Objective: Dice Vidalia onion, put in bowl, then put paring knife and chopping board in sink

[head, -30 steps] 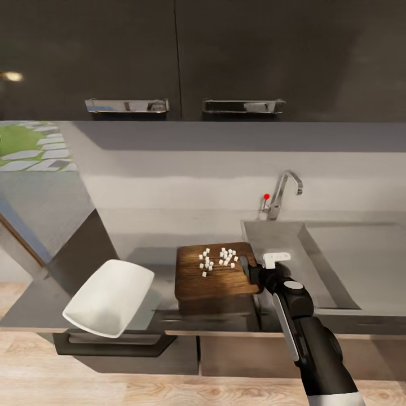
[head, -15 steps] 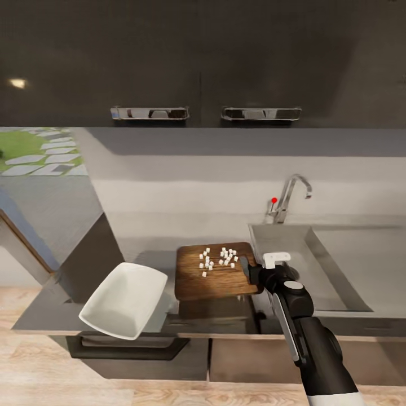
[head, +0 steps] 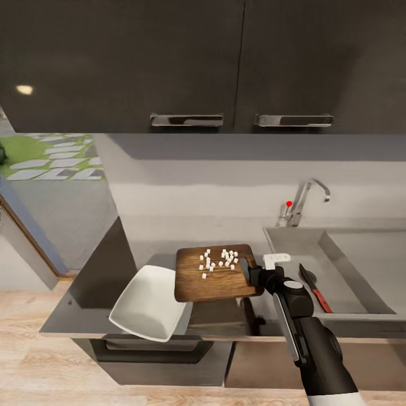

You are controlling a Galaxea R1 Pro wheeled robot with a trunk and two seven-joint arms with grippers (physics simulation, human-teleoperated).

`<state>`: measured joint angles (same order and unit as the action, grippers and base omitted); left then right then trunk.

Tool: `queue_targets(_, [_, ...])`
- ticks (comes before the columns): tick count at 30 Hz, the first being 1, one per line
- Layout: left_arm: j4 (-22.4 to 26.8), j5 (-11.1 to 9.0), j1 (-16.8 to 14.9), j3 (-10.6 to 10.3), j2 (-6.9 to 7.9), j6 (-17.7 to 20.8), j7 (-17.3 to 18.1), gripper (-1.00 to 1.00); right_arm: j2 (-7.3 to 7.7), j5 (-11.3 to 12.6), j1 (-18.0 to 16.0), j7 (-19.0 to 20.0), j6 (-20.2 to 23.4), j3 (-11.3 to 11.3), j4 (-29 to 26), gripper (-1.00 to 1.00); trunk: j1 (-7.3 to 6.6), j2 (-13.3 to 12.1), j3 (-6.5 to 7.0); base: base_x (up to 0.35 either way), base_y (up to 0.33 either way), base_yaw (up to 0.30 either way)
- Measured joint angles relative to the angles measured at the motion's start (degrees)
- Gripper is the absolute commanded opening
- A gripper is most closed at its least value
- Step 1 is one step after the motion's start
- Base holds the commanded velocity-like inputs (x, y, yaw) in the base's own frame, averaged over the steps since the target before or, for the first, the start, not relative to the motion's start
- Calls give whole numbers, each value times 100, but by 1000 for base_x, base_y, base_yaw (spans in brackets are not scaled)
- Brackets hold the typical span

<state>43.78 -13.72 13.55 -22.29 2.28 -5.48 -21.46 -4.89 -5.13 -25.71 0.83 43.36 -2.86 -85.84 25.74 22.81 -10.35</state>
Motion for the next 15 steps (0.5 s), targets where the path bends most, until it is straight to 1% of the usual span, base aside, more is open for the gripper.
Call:
queue_targets(6, [0,0,-2,0,0,0,0,100,-1,-11,0,-1,8,1,0,-100,0,0,56,0,36,0])
queue_targets(9, [1,0,-3,2,0,1,0,100,-1,-6,0,-1,7,0,2,-100,0,0,84,0,240,0])
queue_targets(15, [2,0,0,3,-1,1,0,100,-1,-9,0,-2,7,0,3,-100,0,0,139,0,302,0])
